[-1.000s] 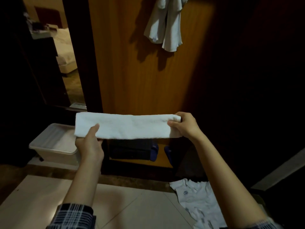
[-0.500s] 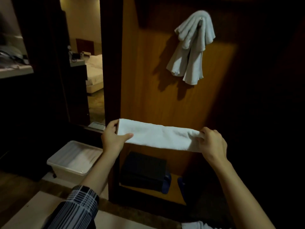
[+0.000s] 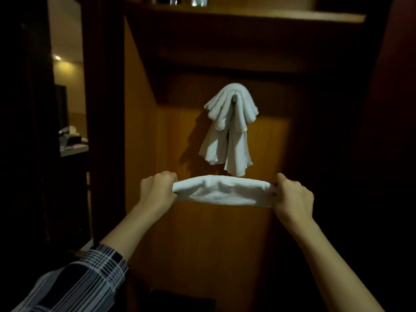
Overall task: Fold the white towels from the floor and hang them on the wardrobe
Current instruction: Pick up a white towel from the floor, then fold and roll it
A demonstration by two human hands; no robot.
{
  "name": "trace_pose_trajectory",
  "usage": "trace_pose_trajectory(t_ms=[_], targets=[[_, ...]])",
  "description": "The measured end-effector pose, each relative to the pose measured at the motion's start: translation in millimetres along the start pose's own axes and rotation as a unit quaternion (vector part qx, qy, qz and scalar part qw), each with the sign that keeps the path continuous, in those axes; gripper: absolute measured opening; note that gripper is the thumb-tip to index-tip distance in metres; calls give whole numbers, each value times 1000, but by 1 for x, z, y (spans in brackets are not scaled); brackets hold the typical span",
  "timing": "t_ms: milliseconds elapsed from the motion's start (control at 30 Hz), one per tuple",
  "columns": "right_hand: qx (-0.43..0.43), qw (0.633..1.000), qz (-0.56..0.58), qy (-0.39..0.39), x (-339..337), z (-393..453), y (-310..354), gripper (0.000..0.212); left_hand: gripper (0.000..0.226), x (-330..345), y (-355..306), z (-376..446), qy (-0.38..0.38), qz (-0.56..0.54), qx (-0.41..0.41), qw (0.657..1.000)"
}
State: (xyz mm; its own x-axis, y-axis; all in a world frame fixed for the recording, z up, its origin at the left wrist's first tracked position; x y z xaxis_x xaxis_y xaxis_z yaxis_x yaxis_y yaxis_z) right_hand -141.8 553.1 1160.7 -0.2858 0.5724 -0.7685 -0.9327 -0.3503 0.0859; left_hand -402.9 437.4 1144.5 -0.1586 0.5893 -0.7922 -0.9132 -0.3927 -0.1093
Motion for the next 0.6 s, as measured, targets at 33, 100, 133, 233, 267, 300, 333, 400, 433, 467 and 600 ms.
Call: trace_pose_trajectory(t_ms=[33,100,133,233,267,300,333,400,433,467,600], targets=[[0,1000,4,-22,-3,15,-3,20,13,-4,-10,18,-7,33,18,999],[-10,998,4,-64,-10,44,-6,26,18,-10,-27,53,-22,83,45,995],[-18,996,3,-85,-13,59,-8,27,22,-12,-34,70,-31,98,56,993],[-35,989,-8,-144,-20,103,-17,21,34,-18,-49,120,-76,123,81,986],[-43,984,-9,-170,-21,119,-20,21,39,-21,-53,135,-95,129,87,983],[-54,979,-14,-194,-23,133,-22,22,46,-24,-57,149,-115,134,94,980],[-65,973,-16,-221,-24,148,-22,26,51,-28,-60,163,-131,131,103,977],[-78,961,-4,-264,-29,175,-21,35,49,-35,-64,190,-152,119,113,975],[-84,956,9,-280,-33,188,-20,36,44,-39,-65,201,-169,104,124,972],[-90,950,22,-299,-36,201,-19,36,40,-45,-66,212,-189,87,141,968],[-108,918,56,-377,-50,252,-17,42,46,-67,-69,256,-254,56,135,956]])
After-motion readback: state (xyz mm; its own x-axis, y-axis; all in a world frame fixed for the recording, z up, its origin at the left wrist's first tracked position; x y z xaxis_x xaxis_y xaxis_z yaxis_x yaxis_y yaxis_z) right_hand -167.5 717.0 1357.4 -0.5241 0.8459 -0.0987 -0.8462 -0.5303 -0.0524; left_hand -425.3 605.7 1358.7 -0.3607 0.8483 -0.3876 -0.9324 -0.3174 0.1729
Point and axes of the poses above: each hand's wrist, its own z-axis towards the middle knuckle, its own x-axis out of the palm, y = z × x, the point moved 5 cm from there along z, towards the middle knuckle, and after that the axes turned 3 degrees about x, right-handed, at the moved point
